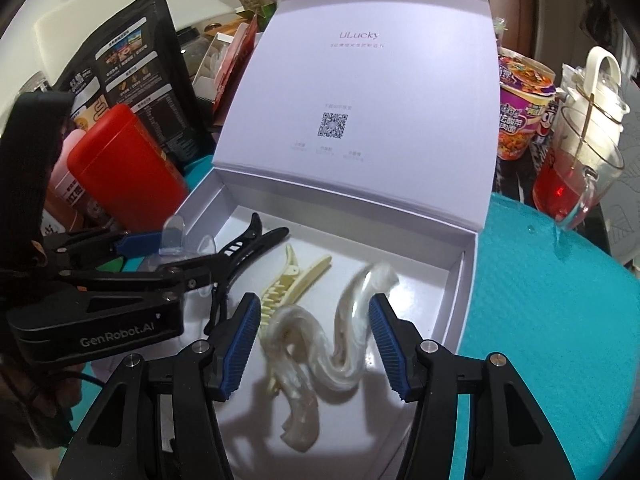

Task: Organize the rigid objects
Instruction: 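Open both tools to release the clips onto the box floor, then withdraw both tools from the box back toward the remaining items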

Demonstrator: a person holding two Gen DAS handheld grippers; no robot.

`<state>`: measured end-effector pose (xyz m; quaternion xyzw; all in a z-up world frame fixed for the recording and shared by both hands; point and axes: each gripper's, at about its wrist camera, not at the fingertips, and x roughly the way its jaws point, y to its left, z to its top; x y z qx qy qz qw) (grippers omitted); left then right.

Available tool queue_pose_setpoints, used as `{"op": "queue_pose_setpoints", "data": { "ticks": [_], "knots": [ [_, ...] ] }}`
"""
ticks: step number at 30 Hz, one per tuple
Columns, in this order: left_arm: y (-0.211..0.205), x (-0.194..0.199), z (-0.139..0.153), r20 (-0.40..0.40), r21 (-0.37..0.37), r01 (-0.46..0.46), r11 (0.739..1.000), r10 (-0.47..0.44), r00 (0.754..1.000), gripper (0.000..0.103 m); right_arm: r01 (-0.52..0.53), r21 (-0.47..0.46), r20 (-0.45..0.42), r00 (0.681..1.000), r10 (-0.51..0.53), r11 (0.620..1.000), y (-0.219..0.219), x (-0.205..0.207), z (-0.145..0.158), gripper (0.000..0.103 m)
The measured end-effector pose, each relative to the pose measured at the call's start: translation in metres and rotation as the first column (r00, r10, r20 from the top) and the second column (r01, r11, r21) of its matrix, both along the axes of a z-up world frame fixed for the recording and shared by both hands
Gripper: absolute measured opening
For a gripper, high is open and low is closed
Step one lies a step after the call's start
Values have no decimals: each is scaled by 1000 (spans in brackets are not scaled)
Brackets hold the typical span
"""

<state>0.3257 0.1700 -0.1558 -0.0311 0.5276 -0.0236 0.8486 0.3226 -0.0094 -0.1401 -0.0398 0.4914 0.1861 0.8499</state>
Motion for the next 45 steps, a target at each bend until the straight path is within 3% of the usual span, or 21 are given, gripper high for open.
{"op": "queue_pose_setpoints", "data": {
  "ticks": [20,45],
  "knots": [
    [-14,-28,73,83,40,-24,999,20,996,59,36,-22,96,995,-34,999,-16,-25,71,57],
    [-50,-116,177,244,59,-36,998,20,969,59,39,22,269,962,-43,999,-44,-114,172,57]
  ]
}}
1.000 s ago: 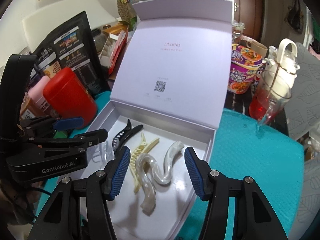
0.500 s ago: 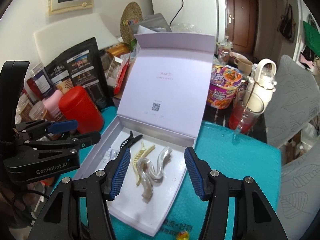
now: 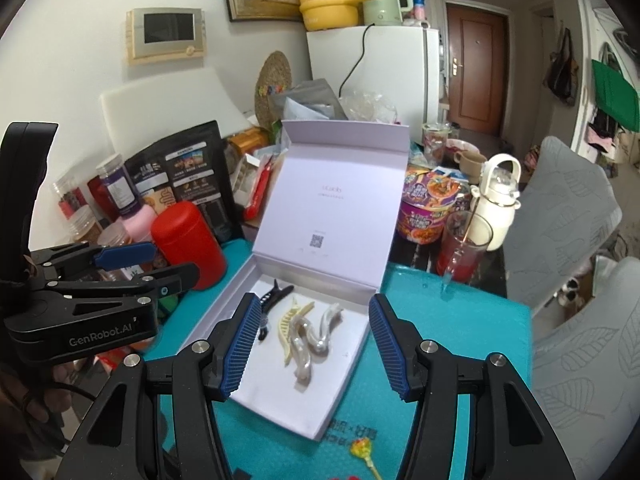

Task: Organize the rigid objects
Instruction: 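Withdraw both tools from the box back toward the remaining items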

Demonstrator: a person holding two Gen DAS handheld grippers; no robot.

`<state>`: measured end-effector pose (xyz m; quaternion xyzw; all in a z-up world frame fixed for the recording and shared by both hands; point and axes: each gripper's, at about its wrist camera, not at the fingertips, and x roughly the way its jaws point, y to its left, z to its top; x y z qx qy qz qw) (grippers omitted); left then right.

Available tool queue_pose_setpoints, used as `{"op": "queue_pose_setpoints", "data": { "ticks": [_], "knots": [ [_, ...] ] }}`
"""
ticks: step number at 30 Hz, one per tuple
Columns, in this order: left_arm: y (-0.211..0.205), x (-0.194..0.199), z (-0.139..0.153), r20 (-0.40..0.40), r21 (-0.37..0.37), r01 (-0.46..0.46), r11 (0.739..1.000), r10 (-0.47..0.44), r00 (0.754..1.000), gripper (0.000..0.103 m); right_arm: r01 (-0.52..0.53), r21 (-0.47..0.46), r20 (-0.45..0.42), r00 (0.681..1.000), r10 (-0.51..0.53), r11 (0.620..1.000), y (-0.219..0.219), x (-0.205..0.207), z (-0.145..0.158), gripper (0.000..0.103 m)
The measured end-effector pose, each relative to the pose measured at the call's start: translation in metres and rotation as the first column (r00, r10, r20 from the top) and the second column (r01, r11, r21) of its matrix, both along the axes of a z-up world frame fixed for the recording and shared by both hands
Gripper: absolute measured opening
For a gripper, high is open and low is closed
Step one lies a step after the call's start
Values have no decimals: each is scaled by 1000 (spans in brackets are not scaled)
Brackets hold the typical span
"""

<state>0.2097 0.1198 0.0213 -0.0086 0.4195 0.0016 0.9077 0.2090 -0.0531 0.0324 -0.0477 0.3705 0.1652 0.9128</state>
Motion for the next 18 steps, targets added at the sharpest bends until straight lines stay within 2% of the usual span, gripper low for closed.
{"op": "queue_pose_setpoints", "data": {
  "ticks": [18],
  "knots": [
    [-50,-97,27,69,-21,18,1000,-17,997,59,18,2,69,997,-18,1000,-41,-104,31,57]
  ]
}}
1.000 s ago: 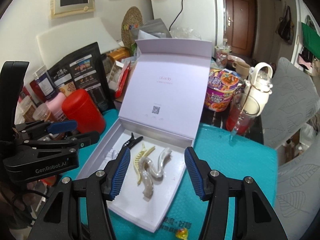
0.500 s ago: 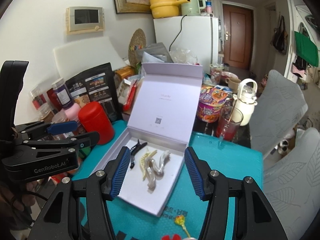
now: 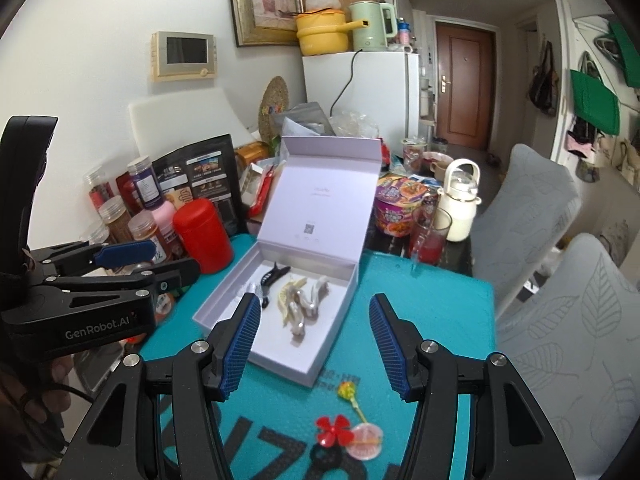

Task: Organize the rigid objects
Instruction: 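Withdraw both tools from the box back toward the remaining items, then lower the left tool onto the black hair tie and grasp it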

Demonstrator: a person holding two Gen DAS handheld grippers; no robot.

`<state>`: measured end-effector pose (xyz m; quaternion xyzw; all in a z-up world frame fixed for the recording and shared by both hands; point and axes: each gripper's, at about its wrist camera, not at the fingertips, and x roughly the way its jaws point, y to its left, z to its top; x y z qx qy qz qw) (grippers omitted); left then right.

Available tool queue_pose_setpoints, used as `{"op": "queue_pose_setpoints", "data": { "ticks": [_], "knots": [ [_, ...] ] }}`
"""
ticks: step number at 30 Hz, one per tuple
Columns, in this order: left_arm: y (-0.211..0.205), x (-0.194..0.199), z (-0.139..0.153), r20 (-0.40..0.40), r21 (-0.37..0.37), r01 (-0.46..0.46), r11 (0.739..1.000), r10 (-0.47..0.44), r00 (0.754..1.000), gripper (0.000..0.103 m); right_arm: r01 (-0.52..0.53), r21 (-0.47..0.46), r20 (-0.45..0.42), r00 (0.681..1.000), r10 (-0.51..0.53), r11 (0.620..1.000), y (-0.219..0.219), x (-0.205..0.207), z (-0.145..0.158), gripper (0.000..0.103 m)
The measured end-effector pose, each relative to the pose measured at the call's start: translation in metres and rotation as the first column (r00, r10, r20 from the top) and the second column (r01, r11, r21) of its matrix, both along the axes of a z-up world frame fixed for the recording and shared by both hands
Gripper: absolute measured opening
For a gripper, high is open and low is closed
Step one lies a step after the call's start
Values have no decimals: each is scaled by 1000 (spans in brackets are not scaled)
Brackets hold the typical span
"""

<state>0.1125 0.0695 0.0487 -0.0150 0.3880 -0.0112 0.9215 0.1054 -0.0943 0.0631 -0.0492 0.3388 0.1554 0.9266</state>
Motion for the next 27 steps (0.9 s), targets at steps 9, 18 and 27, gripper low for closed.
{"op": "queue_pose_setpoints", "data": {
  "ticks": [9,18,27],
  "knots": [
    [-26,-41,-4,-1,-3,23,1000,-23,1000,59,24,8,-5,1000,-24,1000,-30,-51,-4,61],
    [-54,-69,-14,-16,8,64,998,-64,998,82,56,19,-20,998,-55,998,-54,-87,-13,67],
    [-70,-78,-48,-93,1,104,995,-103,990,83,99,32,-63,993,-97,995,-74,-107,-33,74]
  ]
}}
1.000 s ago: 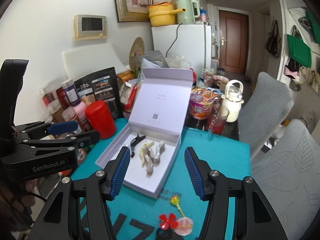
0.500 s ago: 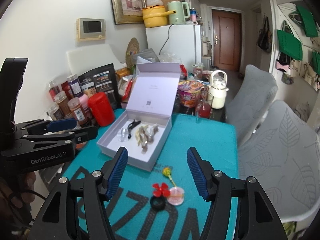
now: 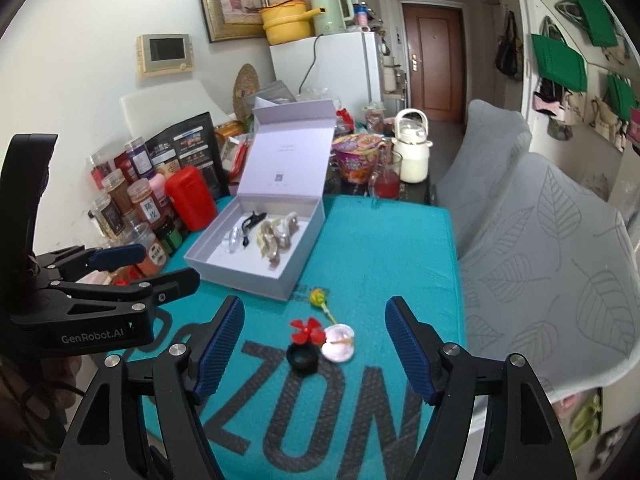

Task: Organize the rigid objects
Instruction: 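Lower the left tool onto the black hair tie and grasp it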

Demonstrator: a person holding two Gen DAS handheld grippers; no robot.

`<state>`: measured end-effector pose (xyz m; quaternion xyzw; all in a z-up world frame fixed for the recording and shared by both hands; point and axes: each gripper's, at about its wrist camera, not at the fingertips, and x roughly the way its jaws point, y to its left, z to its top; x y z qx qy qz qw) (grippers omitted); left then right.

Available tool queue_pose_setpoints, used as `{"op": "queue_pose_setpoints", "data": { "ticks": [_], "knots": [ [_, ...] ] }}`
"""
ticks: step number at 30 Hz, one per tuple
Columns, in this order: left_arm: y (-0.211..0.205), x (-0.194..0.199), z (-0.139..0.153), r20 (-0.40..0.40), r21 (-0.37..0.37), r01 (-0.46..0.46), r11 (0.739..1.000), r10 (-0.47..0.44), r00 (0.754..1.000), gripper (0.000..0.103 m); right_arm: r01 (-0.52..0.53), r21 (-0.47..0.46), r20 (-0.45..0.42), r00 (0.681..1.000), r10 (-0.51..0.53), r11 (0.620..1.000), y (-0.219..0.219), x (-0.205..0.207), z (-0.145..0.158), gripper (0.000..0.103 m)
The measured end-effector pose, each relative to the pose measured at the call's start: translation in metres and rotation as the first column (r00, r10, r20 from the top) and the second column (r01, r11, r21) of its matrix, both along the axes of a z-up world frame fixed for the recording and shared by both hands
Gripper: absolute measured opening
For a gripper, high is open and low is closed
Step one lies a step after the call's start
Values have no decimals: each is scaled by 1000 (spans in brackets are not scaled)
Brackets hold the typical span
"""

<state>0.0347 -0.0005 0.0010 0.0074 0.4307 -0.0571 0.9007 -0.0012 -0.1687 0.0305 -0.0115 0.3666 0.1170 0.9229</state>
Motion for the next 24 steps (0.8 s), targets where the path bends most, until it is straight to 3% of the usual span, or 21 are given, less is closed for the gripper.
{"op": "queue_pose_setpoints", "data": {
  "ticks": [18,24],
  "knots": [
    [-6,15,-75,-170,-52,27,998,-36,985,83,93,4,-162,983,-91,996,-22,2,-69,76],
    [-11,26,-98,-204,-28,46,999,-51,978,83,117,8,-206,972,-112,993,-30,11,-93,76]
  ]
}}
